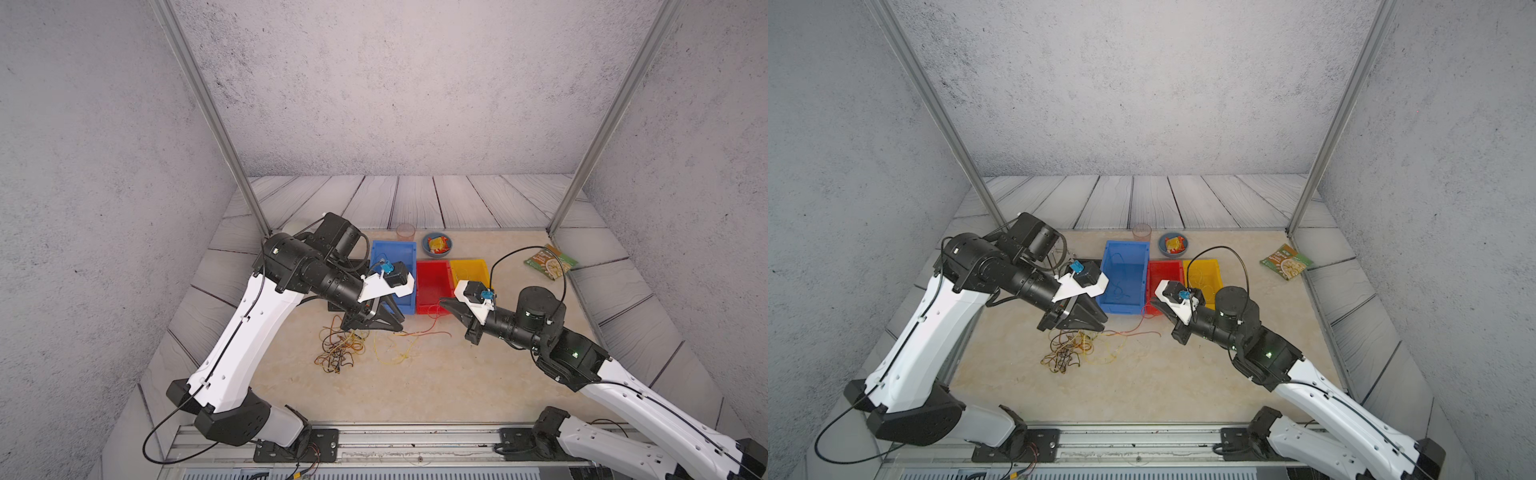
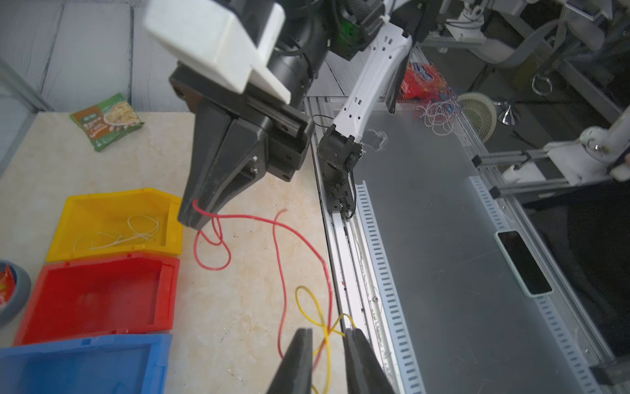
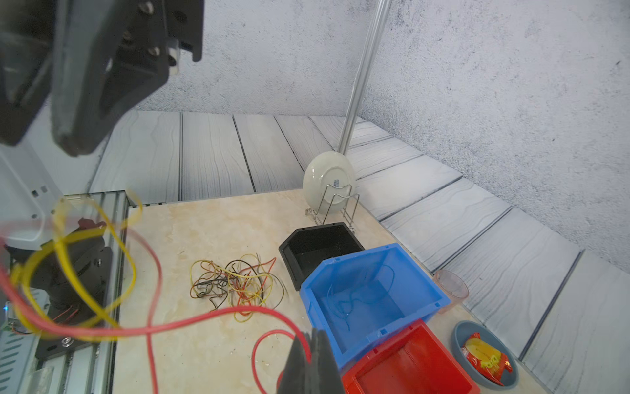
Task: Untangle and sort cables by color
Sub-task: Pick up the cable at the center of the board.
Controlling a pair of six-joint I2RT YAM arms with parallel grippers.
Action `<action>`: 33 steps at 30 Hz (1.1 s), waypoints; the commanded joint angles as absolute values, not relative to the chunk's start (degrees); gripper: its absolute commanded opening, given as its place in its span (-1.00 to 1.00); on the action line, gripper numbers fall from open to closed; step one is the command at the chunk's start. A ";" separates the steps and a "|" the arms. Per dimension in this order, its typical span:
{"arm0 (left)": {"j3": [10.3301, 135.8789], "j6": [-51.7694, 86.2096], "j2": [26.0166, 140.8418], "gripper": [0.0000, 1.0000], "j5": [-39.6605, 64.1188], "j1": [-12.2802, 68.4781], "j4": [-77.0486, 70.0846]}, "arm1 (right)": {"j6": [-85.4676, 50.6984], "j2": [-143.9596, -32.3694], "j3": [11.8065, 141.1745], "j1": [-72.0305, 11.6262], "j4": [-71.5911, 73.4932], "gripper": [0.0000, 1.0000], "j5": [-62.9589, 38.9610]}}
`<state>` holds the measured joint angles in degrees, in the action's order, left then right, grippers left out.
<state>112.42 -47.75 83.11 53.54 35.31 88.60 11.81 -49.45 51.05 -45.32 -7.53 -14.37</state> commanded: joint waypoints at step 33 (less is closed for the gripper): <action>75.87 -33.15 81.18 0.29 61.30 24.25 49.87 | 15.36 -51.79 67.15 -45.38 -23.40 -1.00 -11.47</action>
